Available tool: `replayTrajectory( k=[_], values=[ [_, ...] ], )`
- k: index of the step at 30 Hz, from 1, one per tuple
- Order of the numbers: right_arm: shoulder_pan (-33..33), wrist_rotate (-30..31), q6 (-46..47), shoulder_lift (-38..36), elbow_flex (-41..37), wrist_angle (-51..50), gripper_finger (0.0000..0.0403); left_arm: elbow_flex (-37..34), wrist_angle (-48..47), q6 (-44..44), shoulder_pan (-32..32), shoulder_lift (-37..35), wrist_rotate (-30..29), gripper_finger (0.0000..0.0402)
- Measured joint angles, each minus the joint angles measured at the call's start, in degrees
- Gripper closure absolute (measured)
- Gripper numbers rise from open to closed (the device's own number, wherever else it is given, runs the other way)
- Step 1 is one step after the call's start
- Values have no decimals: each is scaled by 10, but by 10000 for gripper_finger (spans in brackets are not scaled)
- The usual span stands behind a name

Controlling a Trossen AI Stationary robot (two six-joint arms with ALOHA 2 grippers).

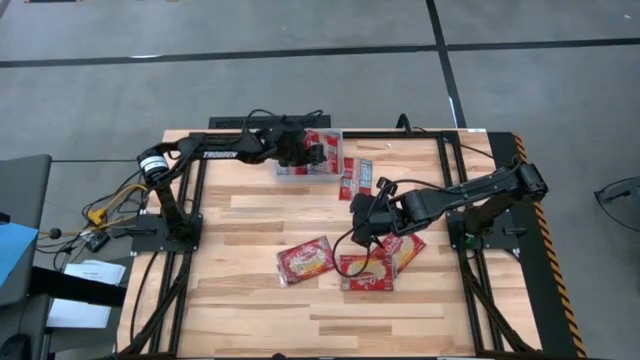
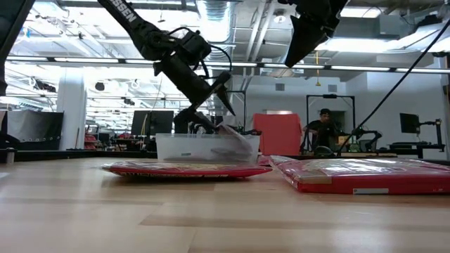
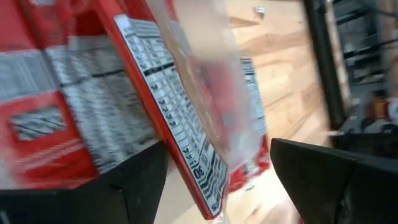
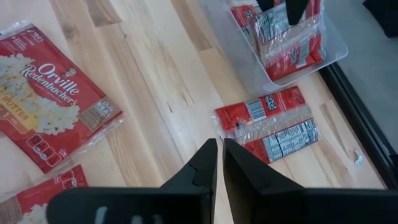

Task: Sort popcorn bags into baskets
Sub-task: Put the red popcorn bag into the transparent bin

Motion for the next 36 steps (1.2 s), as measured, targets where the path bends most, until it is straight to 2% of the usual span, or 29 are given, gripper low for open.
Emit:
replayTrajectory(
  k=[5,14,17,21,23,27,31,36],
  values=[
    [0,0,0,0,0,3,351,39,-50,32,3,0,-9,132],
    [0,0,0,0,0,-1,351,153,-223,128,15,0,12,132],
    [-3,1,31,0,0,-35,351,185,-275,168,14,-11,86,132],
    [-19,2,114,-5,-28,-93,351,202,-290,178,4,-64,223,132],
    [-28,-2,123,-13,-65,-66,353,202,-290,182,-12,-108,243,132],
    [-58,-8,109,-21,-165,111,369,202,-297,214,-62,-203,200,132],
    [-113,-15,67,-6,-241,272,393,202,-303,234,-141,-284,74,132],
    [-187,8,60,53,-262,306,387,202,-325,258,-241,-339,-74,132]
  ],
)
